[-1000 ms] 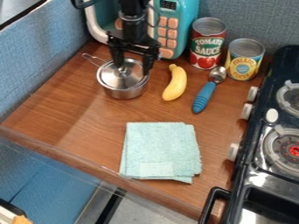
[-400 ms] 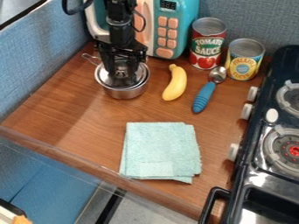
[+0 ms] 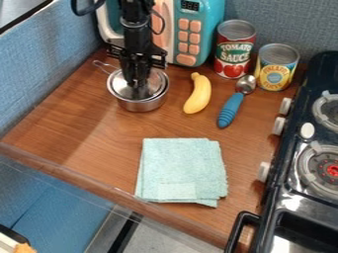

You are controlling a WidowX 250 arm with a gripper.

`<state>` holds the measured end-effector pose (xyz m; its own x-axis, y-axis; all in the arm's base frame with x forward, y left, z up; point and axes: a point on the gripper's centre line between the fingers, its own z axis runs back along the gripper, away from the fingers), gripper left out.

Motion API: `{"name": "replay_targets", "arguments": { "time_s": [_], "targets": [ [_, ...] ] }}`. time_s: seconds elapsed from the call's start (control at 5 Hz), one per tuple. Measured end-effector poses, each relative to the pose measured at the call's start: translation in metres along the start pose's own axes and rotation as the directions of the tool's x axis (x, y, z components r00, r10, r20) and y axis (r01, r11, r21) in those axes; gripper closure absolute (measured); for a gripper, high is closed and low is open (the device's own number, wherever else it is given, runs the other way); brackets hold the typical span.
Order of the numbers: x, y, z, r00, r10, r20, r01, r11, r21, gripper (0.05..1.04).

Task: Move the lid from the silver pot to the lower left of the table

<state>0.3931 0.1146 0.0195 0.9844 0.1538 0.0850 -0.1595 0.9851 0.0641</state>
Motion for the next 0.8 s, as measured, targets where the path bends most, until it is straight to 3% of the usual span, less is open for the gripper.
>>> {"name": "replay_targets", "arguments": {
  "time_s": [0.2,0.6,0.8],
  "targets": [
    [-0.002,-0.001,0.002,1.0,0.007,-0.005,-0.007,0.999,-0.04,0.8],
    [-0.041,0.018,0.056,0.992,0.072,0.102,-0.065,0.996,-0.068,0.8],
    [-0.071,0.027,0.044,0.994,0.088,0.066,-0.084,0.995,-0.06,0.801]
  ]
}}
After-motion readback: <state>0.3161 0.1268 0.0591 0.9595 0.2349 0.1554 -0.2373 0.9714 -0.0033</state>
